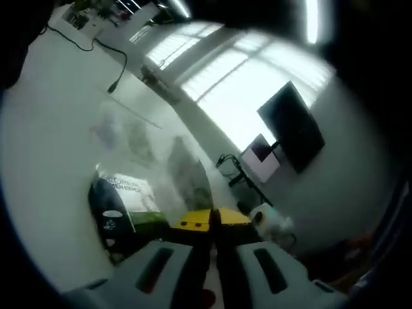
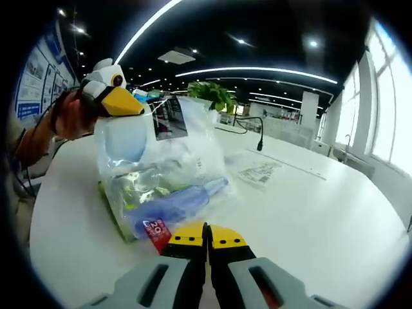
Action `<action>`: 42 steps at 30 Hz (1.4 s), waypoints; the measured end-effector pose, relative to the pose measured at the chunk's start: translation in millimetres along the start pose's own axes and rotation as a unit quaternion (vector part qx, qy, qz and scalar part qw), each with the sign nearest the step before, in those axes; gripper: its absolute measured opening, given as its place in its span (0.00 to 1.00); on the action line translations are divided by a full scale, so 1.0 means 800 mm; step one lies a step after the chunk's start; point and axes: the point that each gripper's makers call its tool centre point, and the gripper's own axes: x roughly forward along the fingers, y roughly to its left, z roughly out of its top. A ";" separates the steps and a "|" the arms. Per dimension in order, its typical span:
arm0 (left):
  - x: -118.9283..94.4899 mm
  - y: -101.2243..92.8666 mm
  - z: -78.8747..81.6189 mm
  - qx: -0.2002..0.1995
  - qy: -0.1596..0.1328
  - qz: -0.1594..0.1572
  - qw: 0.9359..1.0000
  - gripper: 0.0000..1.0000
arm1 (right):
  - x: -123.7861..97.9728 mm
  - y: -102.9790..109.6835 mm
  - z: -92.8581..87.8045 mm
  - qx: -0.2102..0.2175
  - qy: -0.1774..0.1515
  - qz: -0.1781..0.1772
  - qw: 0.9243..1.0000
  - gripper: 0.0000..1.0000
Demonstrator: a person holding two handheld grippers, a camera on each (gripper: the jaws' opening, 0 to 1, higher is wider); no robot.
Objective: Clip sheet goods on table flip sheet goods clip sheet goods scan sheet goods put sheet goods back to table
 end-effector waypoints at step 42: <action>0.023 -0.033 0.004 0.013 -0.003 -0.014 1.000 0.00 | -0.075 0.012 0.066 -0.033 -0.083 -0.080 0.993 0.03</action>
